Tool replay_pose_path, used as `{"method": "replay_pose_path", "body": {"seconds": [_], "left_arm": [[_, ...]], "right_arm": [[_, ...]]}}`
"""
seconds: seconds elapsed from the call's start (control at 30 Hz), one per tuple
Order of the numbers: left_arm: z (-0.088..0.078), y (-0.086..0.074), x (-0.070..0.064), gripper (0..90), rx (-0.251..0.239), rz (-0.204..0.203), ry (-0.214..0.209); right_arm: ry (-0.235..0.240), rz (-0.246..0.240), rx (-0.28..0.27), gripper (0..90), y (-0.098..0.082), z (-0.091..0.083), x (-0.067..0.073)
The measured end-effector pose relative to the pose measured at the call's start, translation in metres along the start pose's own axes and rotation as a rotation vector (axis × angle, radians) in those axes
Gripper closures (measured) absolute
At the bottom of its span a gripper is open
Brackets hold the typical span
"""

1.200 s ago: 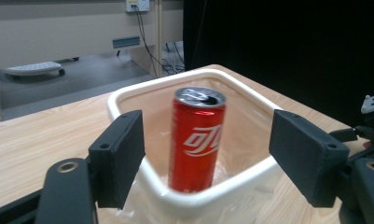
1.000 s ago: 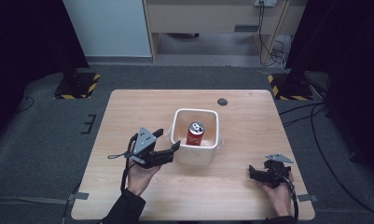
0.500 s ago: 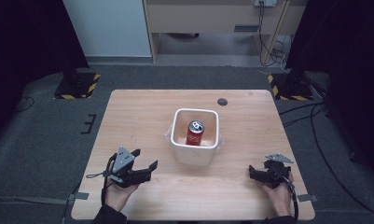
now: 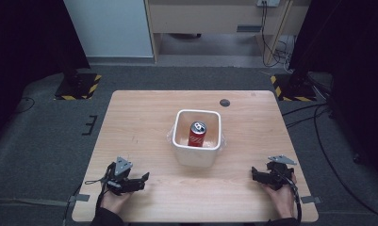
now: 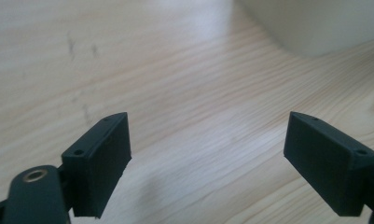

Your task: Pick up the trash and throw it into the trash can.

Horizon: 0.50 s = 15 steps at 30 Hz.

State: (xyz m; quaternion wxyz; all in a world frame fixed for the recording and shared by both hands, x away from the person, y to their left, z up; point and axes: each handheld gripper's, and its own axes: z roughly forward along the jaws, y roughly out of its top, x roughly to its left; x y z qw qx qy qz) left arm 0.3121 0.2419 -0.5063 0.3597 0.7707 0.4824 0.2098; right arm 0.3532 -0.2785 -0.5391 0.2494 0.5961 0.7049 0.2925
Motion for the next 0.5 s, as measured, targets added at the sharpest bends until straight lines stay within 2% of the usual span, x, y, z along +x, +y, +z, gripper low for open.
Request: {"method": "replay_pose_path", "body": {"seconds": [0.13, 0.23, 0.27, 0.37, 0.5], "left_arm": [[0.009, -0.012, 0.014, 9.6, 0.098, -0.015, 0.095], [0.014, -0.014, 0.019, 6.6, 0.135, -0.028, 0.119], [0.016, -0.015, 0.022, 5.0, 0.140, -0.050, 0.123], [0.018, -0.015, 0.025, 3.9, 0.140, -0.073, 0.118], [0.019, -0.015, 0.027, 2.2, 0.134, -0.078, 0.111]], "right_arm": [[0.002, 0.000, 0.000, 0.3, 0.000, 0.000, 0.000], [0.003, 0.000, 0.001, 0.3, 0.000, 0.000, 0.000], [0.004, 0.000, 0.001, 0.3, 0.000, 0.000, 0.000], [0.005, 0.000, 0.002, 0.3, 0.000, 0.000, 0.000], [0.006, -0.003, 0.002, 0.3, 0.000, 0.000, 0.000]]}}
